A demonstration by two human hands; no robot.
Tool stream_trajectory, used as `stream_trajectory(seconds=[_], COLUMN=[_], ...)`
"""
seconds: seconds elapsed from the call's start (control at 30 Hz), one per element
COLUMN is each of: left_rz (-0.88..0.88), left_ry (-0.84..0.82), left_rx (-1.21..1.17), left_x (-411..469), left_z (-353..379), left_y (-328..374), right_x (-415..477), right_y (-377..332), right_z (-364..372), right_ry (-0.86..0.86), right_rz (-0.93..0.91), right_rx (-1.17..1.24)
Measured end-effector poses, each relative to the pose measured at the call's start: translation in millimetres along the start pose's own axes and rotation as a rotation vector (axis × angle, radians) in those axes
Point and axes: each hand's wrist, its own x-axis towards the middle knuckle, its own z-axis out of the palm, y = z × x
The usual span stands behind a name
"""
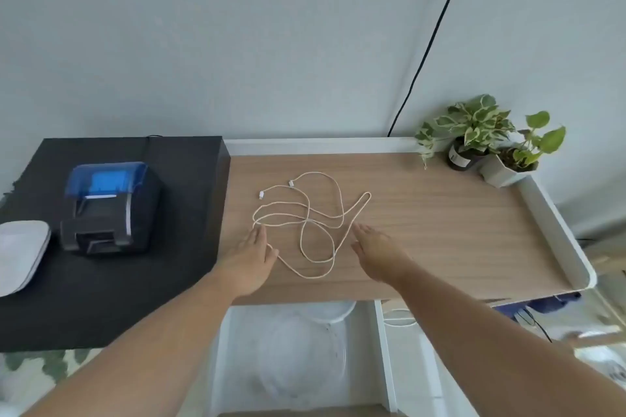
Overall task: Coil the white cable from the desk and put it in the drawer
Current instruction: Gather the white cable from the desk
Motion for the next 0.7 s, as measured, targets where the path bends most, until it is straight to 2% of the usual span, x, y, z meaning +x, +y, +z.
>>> stream_trajectory(seconds=[0.13,0.33,0.5,0.6,0.7], left_rz=[-0.056,-0.073,-0.090,-0.109,-0.113], left_ry=[-0.054,0.123,0.180,0.174,0.175], left_rx=[0.123,0.191,0.201,0.147,0.110], left_x=[11,18,21,25,27], left_z=[31,43,33,31,31], left_y=[-17,-6,2,-1,-4], right_x=[-7,5,72,120,148], right_y=[7,3,-17,-26,-21], right_z=[23,9,-22,-38,-33], right_ry=[-0.033,0.166,0.263,0.231,0.157], right_rz=[0.007,0.075,0.103,0.196,0.312], right_rx=[-0.020,0.005,0.242,0.346,0.343])
